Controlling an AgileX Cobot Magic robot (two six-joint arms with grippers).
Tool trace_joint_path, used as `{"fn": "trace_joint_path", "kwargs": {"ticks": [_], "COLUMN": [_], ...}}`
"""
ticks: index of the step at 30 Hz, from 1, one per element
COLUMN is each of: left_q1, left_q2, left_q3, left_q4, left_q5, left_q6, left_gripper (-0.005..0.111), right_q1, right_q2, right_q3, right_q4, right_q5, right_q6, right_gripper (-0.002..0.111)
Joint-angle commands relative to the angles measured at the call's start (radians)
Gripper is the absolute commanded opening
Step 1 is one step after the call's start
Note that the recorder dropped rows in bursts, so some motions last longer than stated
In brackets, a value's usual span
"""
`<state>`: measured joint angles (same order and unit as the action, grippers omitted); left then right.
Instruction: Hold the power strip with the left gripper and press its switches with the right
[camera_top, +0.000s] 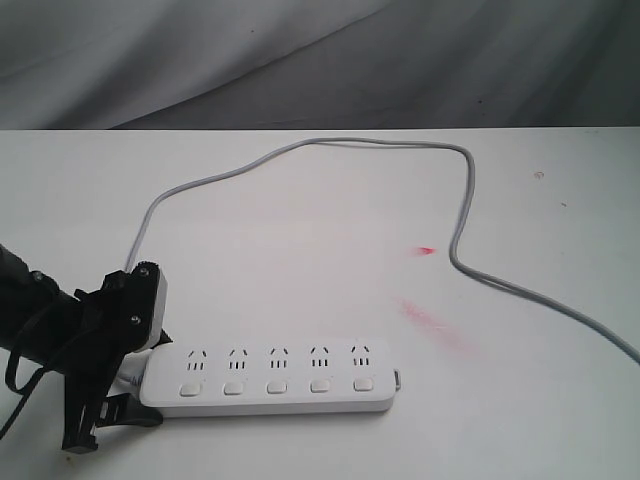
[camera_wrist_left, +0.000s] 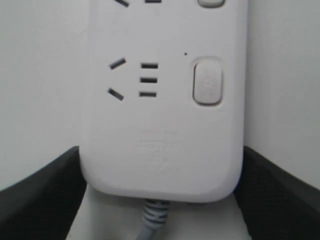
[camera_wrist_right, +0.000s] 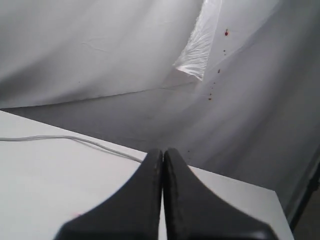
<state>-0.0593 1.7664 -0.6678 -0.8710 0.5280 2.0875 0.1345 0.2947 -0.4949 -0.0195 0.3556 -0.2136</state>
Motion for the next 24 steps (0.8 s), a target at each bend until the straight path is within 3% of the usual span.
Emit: {"fn": "trace_joint_path", "kwargs": {"ticks": [1,8,15,24], "left_q1": [0.002,0.002,0.002,0.002], "left_q2": [0.003,0.003,0.003,0.003], "left_q3": [-0.002,-0.002,-0.002,-0.002], "left_q4": [0.018,0.018,0.018,0.018], "left_q5": [-0.034,-0.034,-0.034,-0.034], "left_q6": [0.006,0.006,0.006,0.006], "left_gripper": [0.054,0.054,0.054,0.054], "right_q1": [-0.004,0.056,0.314,0.583], "right_q2": [0.182,0.402,0.588,0.851], "right_q3": [-0.121,-0.264,-0.298,-0.298], "right_q4": [0.093,0.229,0.235,0.28], "right_q5": [0.05,0.244,0.214,0.132], "right_q6": [-0.021,-0.023,0.09,0.074], "right_gripper": [0.0,0.0,0.0,0.0]}}
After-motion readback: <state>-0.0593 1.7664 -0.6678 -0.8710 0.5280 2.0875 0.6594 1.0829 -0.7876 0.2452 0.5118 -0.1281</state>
